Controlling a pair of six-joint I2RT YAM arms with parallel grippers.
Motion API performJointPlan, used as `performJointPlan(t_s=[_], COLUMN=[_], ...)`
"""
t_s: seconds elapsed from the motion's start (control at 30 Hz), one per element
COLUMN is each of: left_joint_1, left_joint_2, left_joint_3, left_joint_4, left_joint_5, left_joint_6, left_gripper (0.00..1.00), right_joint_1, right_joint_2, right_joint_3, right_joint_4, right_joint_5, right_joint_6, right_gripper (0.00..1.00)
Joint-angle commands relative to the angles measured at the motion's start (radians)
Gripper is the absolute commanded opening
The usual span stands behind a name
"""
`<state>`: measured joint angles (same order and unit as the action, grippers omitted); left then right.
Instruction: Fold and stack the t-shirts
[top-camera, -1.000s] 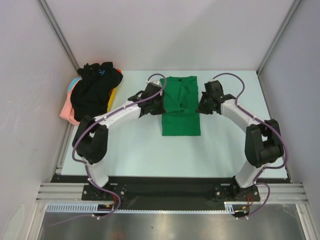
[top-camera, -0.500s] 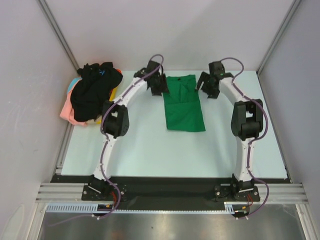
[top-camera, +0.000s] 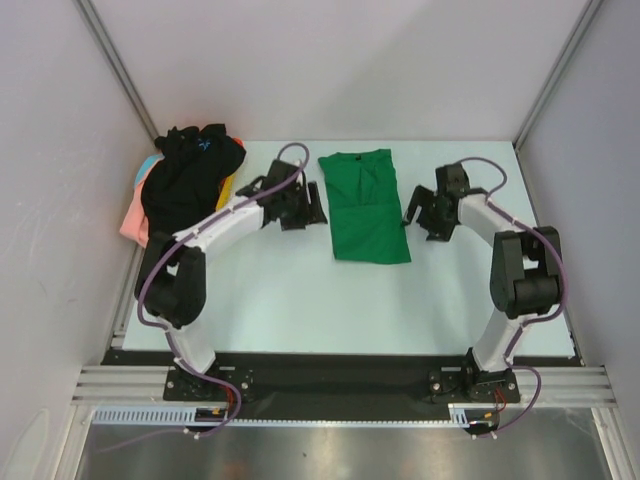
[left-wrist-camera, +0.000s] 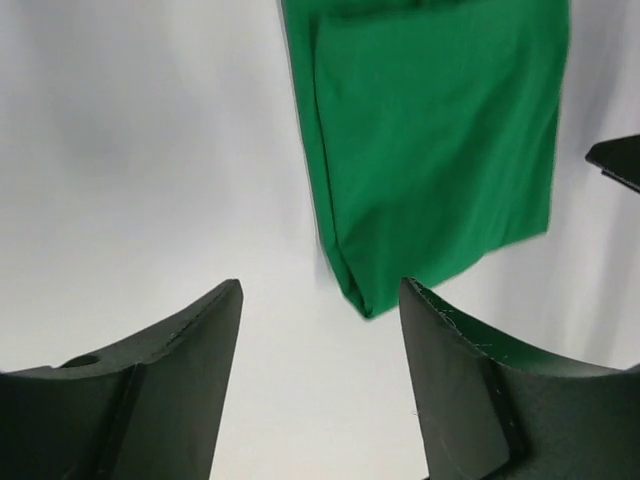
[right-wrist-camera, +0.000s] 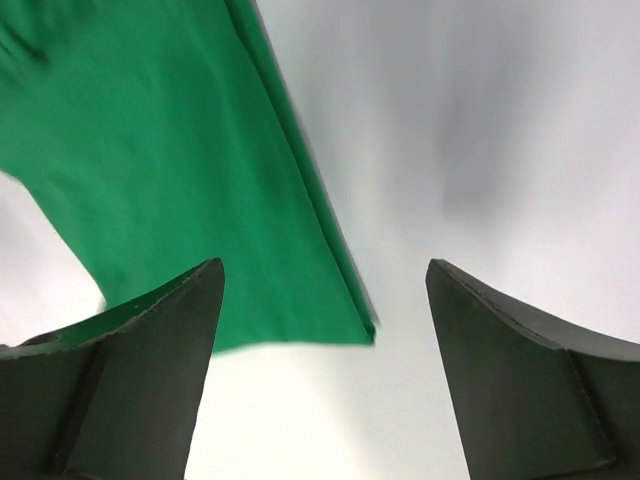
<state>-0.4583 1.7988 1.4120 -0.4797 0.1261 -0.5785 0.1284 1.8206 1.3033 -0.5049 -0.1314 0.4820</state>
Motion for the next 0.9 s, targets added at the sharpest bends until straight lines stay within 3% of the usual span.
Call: performJointPlan(t_s=[0.0, 0.13, 0.3, 0.5, 0.87], left_joint_1=[-0.045, -0.088, -0.12, -0.141, -0.155], left_joint_2=[-0.067, -0.082, -0.044, -0.018, -0.059], left_joint_3=[-0.16, -0.312, -0.366, -0.392, -0.465], left_joint_4=[0.18, 0.291, 0.372, 0.4, 0.477], left_joint_5=[0.012, 0.044, 0.053, 0.037, 0.014], left_joint_6=[-0.033, -0.084, -0.125, -0.155, -0.222], left_gripper=[0.7, 0.7, 0.69, 0.68, 0.64], right_joint_1=[0.005, 0.013, 0.013, 0.016, 0.016], right_joint_2=[-0.093, -0.136, -0.112, -0.096, -0.072], right_joint_3=[-0.181, -0.327, -0.398, -0.435, -0.449], right_joint_4=[0.153, 0.238, 0.298, 0.332, 0.359], right_joint_5=[-0.091, -0.161, -0.168, -0.169, -0.186], right_joint_6=[0.029, 0.043, 0.041, 0.049, 0.049], right_gripper=[0.86, 0.81, 0.71, 0.45, 0.31])
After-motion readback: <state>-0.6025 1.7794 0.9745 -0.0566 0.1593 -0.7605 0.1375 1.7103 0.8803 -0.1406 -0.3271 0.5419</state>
